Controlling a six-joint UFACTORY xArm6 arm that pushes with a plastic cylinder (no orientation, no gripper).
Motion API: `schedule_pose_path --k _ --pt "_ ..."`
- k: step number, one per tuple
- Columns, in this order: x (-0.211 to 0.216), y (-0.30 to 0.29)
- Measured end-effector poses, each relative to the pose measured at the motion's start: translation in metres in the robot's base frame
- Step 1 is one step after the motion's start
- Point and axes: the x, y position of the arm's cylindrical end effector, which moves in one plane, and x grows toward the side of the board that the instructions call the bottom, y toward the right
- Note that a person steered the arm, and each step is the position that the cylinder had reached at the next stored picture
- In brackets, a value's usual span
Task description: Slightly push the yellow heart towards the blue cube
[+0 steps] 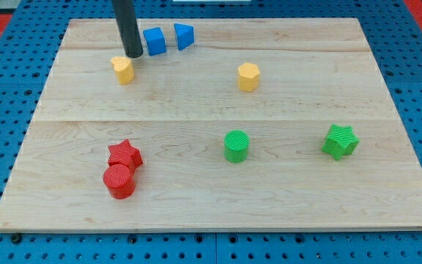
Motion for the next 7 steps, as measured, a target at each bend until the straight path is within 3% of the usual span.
schedule_pose_path --k 1,3,4,7 --pt "0.003 0.011" --pt "0.057 0.047" --pt "0.12 0.018" --pt "0.101 -0.135"
